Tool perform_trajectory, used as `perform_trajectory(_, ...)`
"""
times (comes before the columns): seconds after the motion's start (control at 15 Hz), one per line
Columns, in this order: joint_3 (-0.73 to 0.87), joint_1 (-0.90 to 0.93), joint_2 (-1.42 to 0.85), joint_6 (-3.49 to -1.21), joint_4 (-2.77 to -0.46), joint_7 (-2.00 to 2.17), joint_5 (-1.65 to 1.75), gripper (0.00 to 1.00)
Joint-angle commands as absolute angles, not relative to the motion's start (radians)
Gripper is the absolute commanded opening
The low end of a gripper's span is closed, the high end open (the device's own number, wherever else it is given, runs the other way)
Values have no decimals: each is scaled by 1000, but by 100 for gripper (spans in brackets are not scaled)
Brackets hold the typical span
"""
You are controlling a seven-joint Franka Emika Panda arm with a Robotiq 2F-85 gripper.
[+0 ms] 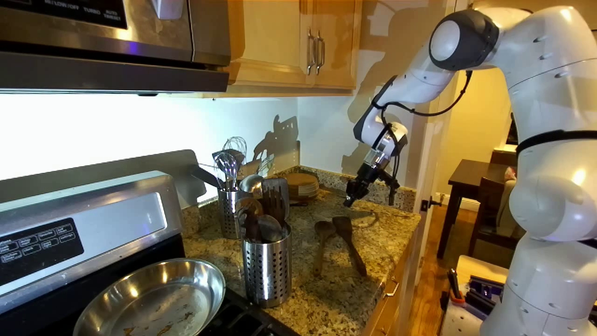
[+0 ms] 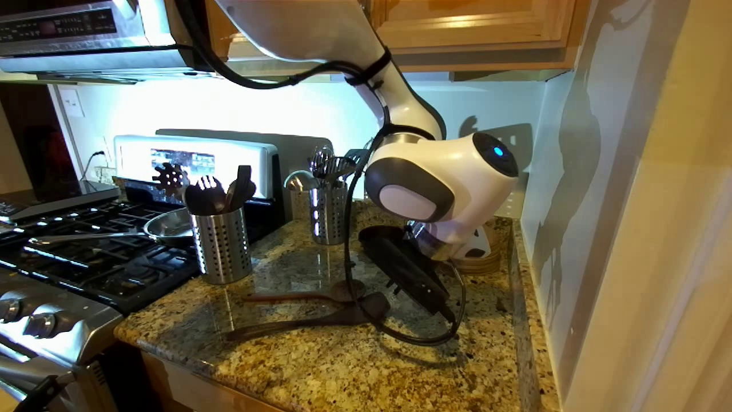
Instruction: Place the wooden spatula in the cutlery holder at the front of the countertop
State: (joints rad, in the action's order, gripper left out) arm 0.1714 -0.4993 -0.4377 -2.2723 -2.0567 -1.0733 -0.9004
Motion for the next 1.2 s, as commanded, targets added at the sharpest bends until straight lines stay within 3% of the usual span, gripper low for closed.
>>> perform_trajectory(0.0,181,-488,-326,-2316,-2141,-1149,-987,10)
perform_trajectory(0.13,192,-473,-304,-2325,-2154,-1171,-1003,6)
perform_trajectory(0.27,200,-459,-304,-2338,-2161,-1182,-984,9)
perform_trajectory(0.33,202,-454,-319,-2339,-2156,-1183,-970,32)
perform_trajectory(0.47,203,-451,-351,-2326,-2142,-1205,-952,36)
perform_trajectory(1.13,183,-464,-498,-2304,-2068,-1322,-792,98)
